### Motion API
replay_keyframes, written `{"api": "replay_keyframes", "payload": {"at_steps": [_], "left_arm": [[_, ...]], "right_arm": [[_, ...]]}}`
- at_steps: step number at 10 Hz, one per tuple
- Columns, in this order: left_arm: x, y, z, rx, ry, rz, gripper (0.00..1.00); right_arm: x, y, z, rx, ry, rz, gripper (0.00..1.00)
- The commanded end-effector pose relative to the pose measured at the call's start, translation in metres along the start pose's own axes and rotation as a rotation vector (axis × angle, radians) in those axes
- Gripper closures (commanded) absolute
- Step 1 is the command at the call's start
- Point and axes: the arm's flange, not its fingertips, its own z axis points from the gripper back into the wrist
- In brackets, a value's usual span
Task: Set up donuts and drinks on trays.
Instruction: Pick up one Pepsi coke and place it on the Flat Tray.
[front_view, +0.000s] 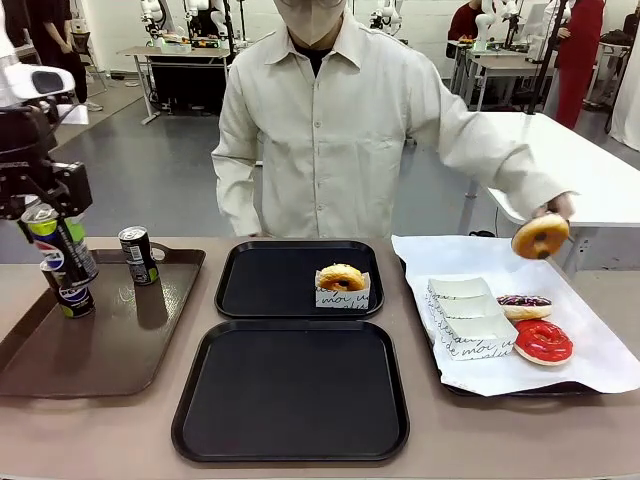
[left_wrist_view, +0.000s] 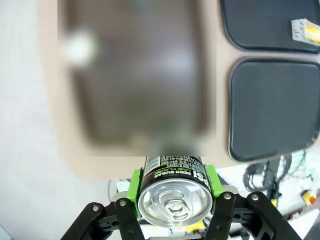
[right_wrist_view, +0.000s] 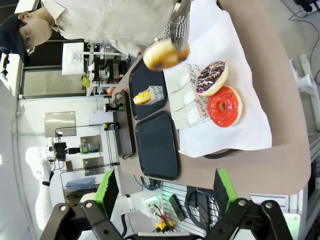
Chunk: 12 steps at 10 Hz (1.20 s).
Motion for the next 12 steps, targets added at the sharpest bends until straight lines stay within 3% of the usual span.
{"api": "replay_keyframes", "payload": {"at_steps": [1,3,6,12], "left_arm": [[0.031,-0.046,0.014,0.153,-0.081,-0.026,0.41],[0.078,-0.095,0.021,0.230,-0.079,-0.075,0.41],[0.136,-0.147,0.011,0.193,-0.061,-0.168,0.41],[0.172,-0.199,-0.036,0.072,-0.108,-0.301,0.41]], "right_arm": [[0.000,0.000,0.000,0.023,-0.008,0.017,0.00],[0.000,0.000,0.000,0.023,-0.008,0.017,0.00],[0.000,0.000,0.000,0.023,-0.008,0.017,0.00],[0.000,0.000,0.000,0.023,-0.008,0.017,0.00]]}}
